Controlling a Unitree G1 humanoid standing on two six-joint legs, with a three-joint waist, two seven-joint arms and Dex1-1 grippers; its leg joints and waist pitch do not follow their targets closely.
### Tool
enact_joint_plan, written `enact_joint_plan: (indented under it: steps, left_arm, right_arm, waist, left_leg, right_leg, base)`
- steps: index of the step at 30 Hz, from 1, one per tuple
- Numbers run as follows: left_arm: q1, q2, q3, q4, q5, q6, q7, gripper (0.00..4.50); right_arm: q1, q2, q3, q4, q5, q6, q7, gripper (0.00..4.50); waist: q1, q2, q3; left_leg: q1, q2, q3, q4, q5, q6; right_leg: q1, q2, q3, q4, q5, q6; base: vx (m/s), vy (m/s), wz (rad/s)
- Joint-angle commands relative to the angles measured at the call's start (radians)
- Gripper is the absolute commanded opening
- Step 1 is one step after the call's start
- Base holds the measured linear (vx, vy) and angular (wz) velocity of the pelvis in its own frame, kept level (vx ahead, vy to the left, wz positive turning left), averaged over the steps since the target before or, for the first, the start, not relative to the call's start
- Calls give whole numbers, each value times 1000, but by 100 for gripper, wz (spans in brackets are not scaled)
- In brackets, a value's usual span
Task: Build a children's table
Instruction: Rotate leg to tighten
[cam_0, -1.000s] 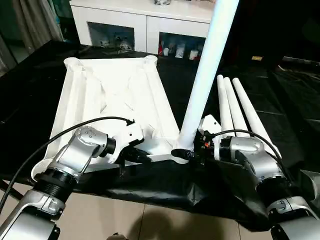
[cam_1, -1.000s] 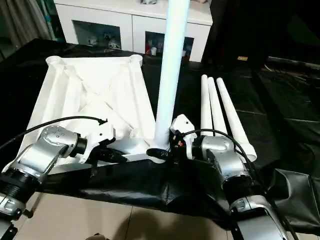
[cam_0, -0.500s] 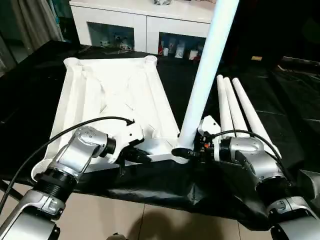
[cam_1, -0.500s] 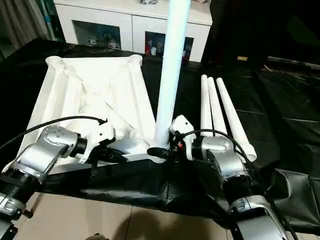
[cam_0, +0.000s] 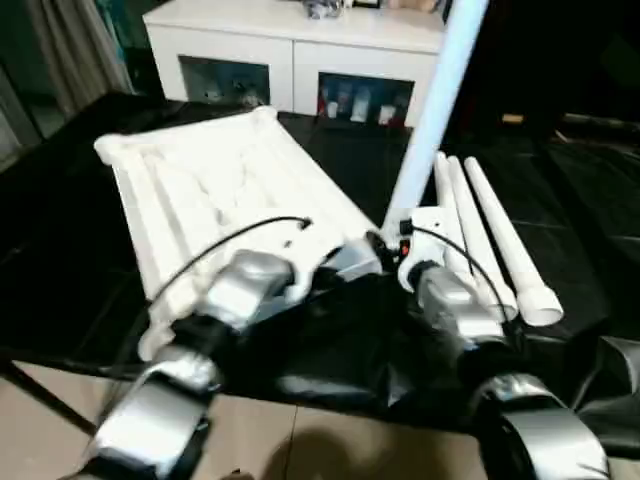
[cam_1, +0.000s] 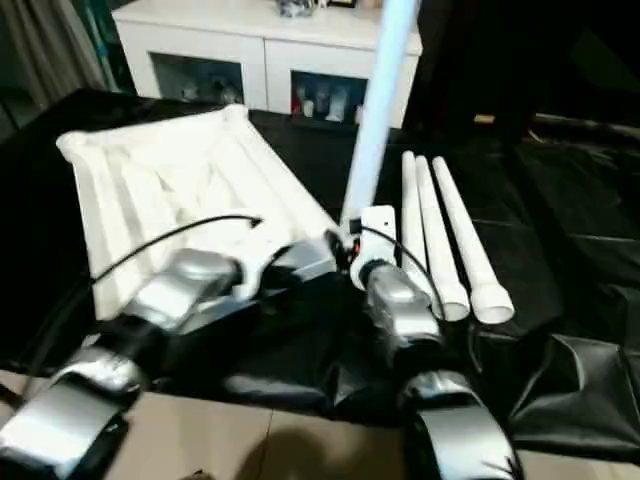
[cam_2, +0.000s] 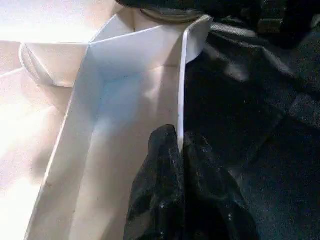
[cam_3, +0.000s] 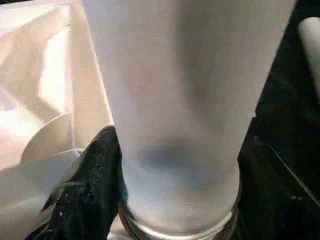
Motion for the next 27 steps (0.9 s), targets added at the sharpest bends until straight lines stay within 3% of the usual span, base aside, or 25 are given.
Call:
enact_joint_plan:
  steps: [1,2,3,5,6,9,10,12,14,18,20,23,27]
  left_arm:
    - [-11,-14,43,31,-4,-39,93,0]
    - [-9,-9,40,26,-5,-46,80,0]
    - [-7,-6,38,21,-5,-49,71,0]
    - [2,6,28,9,-5,-54,31,0]
    - [6,10,26,4,-6,-57,21,0]
    - [30,38,3,-28,-7,-76,-47,0]
    - [57,63,-8,-65,-13,-80,-102,0]
    - [91,99,-26,-129,-26,-78,-179,0]
    - [118,133,-39,-182,-39,-66,-242,0]
    - [173,218,-80,-282,-60,-89,-382,0]
    - [194,248,-87,-320,-74,-89,-432,0]
    - [229,286,-90,-389,-99,-83,-510,0]
    - [246,306,-87,-426,-114,-67,-545,0]
  right_arm:
    - [12,33,12,28,-8,2,21,272]
    - [11,37,6,11,14,-13,88,272]
    - [12,39,1,1,28,-18,124,328]
    - [16,25,11,-21,37,-42,173,342]
    - [18,20,15,-26,37,-42,186,348]
    - [29,-7,24,-57,56,-31,292,385]
    - [41,-37,40,-91,73,9,417,390]
    - [60,-87,93,-129,46,27,528,396]
    - [75,-134,137,-157,8,18,611,407]
    - [86,-210,165,-182,-12,11,725,407]
    - [89,-235,171,-189,-10,20,769,407]
    - [106,-272,204,-219,-13,36,851,407]
    - [116,-291,225,-237,-18,44,914,407]
  waist:
    - [-6,-2,-61]
    - [-5,-1,-61]
    - [-6,-3,-61]
    - [-3,-10,-63]
    - [-5,-7,-61]
    - [-10,-22,-61]
    - [-13,-26,-59]
    - [-12,-22,-60]
    - [-13,-20,-59]
    - [-11,-18,-58]
    - [-8,-15,-59]
    - [-5,-14,-59]
    - [-6,-22,-58]
  left_leg:
    - [2,19,-5,-68,-247,19]
    - [2,20,-5,-68,-246,24]
    - [-1,20,-5,-68,-247,31]
    - [0,20,-2,-66,-239,44]
    - [-5,21,-6,-68,-239,51]
    - [-12,23,-7,-67,-213,65]
    - [-13,23,-5,-66,-206,77]
    - [-15,28,-8,-66,-189,84]
    - [-9,29,-4,-65,-186,86]
    - [-9,32,-5,-67,-181,77]
    - [-2,34,-3,-67,-188,74]
    - [-3,35,-3,-68,-187,70]
    - [-5,32,0,-66,-181,72]
  right_leg:
    - [48,-55,50,-85,-295,-150]
    - [48,-57,51,-84,-282,-153]
    - [51,-57,50,-84,-275,-156]
    - [51,-59,50,-84,-271,-159]
    - [54,-61,49,-83,-282,-157]
    - [58,-64,47,-83,-307,-152]
    - [58,-63,47,-85,-306,-156]
    - [59,-65,48,-80,-289,-163]
    - [51,-64,50,-79,-278,-177]
    - [50,-64,52,-72,-248,-195]
    - [46,-61,54,-69,-223,-209]
    - [50,-60,54,-64,-193,-215]
    - [52,-61,55,-64,-195,-219]
  base:
    - [0,0,0]
    - [0,0,0]
    - [0,0,0]
    - [0,0,0]
    - [0,0,0]
    - [0,0,0]
    - [0,0,0]
    - [0,0,0]
    - [0,0,0]
    - [0,0,0]
    - [0,0,0]
    - [0,0,0]
    - [0,0,0]
